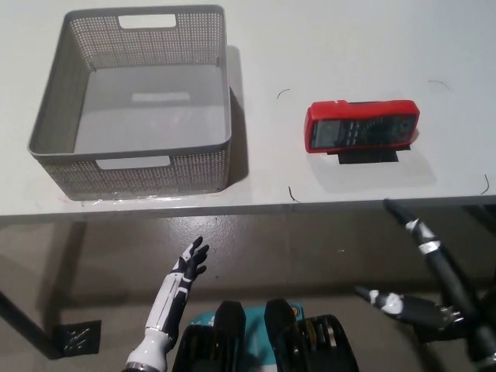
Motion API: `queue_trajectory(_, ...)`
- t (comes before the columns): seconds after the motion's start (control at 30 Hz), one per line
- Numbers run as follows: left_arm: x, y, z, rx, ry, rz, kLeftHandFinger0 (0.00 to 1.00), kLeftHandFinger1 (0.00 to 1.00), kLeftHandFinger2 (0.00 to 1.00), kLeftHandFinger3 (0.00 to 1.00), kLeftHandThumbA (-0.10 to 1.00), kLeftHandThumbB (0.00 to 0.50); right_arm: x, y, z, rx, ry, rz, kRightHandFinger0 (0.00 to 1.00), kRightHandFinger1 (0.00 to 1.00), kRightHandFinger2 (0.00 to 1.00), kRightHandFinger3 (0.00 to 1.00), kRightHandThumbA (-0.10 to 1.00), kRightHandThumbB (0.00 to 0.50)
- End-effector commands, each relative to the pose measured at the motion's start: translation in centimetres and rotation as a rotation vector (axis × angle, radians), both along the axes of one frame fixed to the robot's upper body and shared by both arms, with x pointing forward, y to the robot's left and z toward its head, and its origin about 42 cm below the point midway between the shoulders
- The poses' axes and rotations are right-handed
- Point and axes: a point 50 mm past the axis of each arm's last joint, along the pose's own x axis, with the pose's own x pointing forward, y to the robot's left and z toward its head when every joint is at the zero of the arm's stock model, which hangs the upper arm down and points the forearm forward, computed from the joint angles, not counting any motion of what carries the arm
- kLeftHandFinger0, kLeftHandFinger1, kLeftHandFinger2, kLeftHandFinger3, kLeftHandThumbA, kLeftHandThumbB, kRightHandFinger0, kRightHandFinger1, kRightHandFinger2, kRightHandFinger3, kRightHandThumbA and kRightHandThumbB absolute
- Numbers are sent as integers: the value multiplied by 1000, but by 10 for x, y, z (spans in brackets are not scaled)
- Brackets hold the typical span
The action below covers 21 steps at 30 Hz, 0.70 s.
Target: Use the right hand to pick up a multimeter on the right side and put it into a container on the left side
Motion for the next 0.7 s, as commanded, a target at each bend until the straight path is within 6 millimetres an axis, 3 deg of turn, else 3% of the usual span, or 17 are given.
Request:
queue_trajectory(0.0, 11, 0, 23, 37, -161, -41, 1000, 1000, 1000, 1000, 1000, 463, -5, -11, 132, -430, -281, -65, 1000, 1000, 1000, 1000, 1000, 448)
queue_trajectory(0.07, 12, -1, 21, 25, -150, -40, 1000, 1000, 1000, 1000, 1000, 491, 4, -11, 155, -480, -297, -93, 1000, 1000, 1000, 1000, 1000, 451)
queue_trajectory(0.13, 13, -2, 21, 24, -147, -39, 1000, 1000, 1000, 1000, 1000, 496, 14, -8, 173, -518, -296, -112, 1000, 1000, 1000, 1000, 1000, 364)
queue_trajectory(0.17, 13, -2, 21, 31, -150, -40, 1000, 1000, 1000, 1000, 1000, 498, 23, -5, 183, -542, -300, -113, 1000, 1000, 1000, 1000, 1000, 395)
queue_trajectory(0.3, 14, 0, 21, 43, -151, -39, 1000, 1000, 1000, 1000, 1000, 488, 73, 9, 214, -615, -224, -101, 1000, 1000, 1000, 1000, 1000, 399)
queue_trajectory(0.33, 13, 1, 20, 42, -149, -39, 1000, 1000, 1000, 1000, 1000, 486, 77, 11, 214, -620, -209, -101, 1000, 1000, 1000, 1000, 1000, 330)
queue_trajectory(0.37, 13, 1, 20, 40, -147, -40, 1000, 1000, 1000, 1000, 1000, 488, 84, 12, 217, -630, -194, -102, 1000, 1000, 1000, 1000, 1000, 390)
queue_trajectory(0.4, 14, 1, 19, 33, -142, -41, 1000, 1000, 1000, 1000, 1000, 500, 108, 17, 228, -682, -146, -112, 1000, 1000, 1000, 1000, 1000, 396)
queue_trajectory(0.43, 13, 1, 18, 37, -139, -41, 1000, 1000, 1000, 1000, 1000, 500, 116, 19, 230, -697, -125, -116, 1000, 1000, 1000, 1000, 1000, 401)
queue_trajectory(0.53, 11, 3, 18, 58, -144, -43, 1000, 1000, 1000, 1000, 1000, 447, 155, 32, 248, -764, -53, -135, 1000, 1000, 1000, 1000, 1000, 424)
queue_trajectory(0.67, 10, 2, 16, 47, -136, -39, 1000, 1000, 1000, 1000, 1000, 486, 194, 42, 266, -813, 7, -183, 1000, 1000, 1000, 1000, 930, 435)
